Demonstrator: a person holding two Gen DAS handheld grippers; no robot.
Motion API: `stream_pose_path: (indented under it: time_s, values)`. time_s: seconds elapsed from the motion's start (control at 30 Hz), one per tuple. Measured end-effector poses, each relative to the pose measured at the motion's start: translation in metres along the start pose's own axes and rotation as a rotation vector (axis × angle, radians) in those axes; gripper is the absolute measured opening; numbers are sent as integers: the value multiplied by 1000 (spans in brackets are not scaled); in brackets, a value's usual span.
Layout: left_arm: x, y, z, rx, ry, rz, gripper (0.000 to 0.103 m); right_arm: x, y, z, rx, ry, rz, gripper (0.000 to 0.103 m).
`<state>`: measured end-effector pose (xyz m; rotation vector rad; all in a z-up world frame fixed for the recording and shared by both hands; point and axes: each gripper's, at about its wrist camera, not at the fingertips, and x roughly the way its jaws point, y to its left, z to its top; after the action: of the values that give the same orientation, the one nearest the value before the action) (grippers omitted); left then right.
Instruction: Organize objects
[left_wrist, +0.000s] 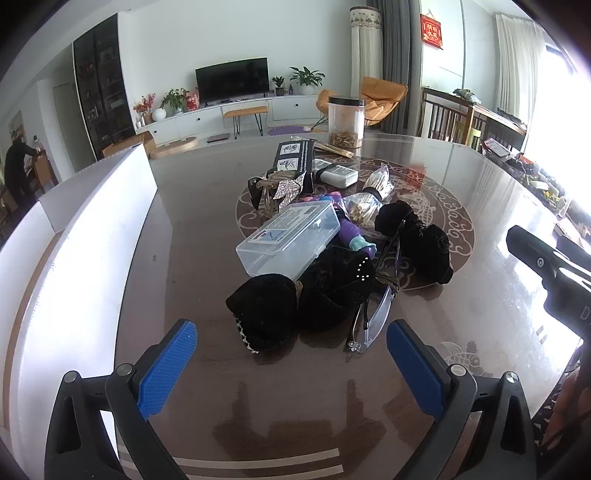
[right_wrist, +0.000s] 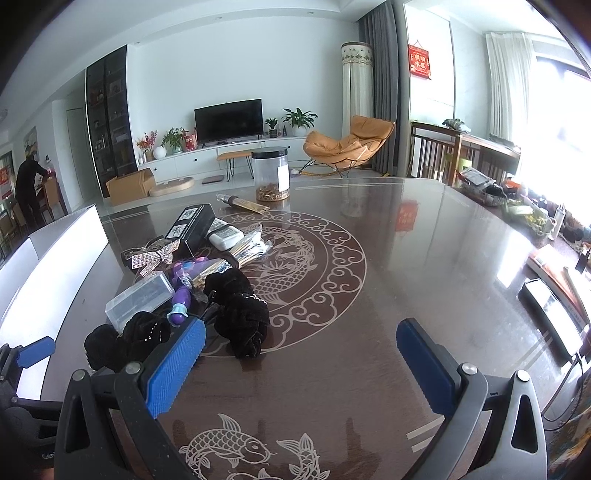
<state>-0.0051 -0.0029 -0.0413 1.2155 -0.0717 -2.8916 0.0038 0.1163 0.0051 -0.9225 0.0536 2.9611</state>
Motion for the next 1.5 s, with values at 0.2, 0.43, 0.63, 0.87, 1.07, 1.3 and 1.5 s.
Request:
stream_pose_path:
  time_s: [0.2,0.43,0.63,0.87,1.07,1.3,1.5]
  values:
    - [4,-1,-1,4,15,1,103,1,1,0,-4,5,3,103]
    - [10,-2,-5,10,34,2,103,2,2,0,-5,11,6,103]
    - [17,-1,-9,12,61,10,103,6,2,-1,-8,33,11,103]
    - [22,1,-13,10,80,13,103,11,4,-2,-14,55,17,103]
    - [25,1,-17,11,102,11,103,14,3,-3,-10,67,21,103]
    - [26,0,-19,14,112,13,103,16,3,-3,-7,78,24,103]
    - [27,1,-19,12,122,13,103,18,3,-4,-9,81,24,103]
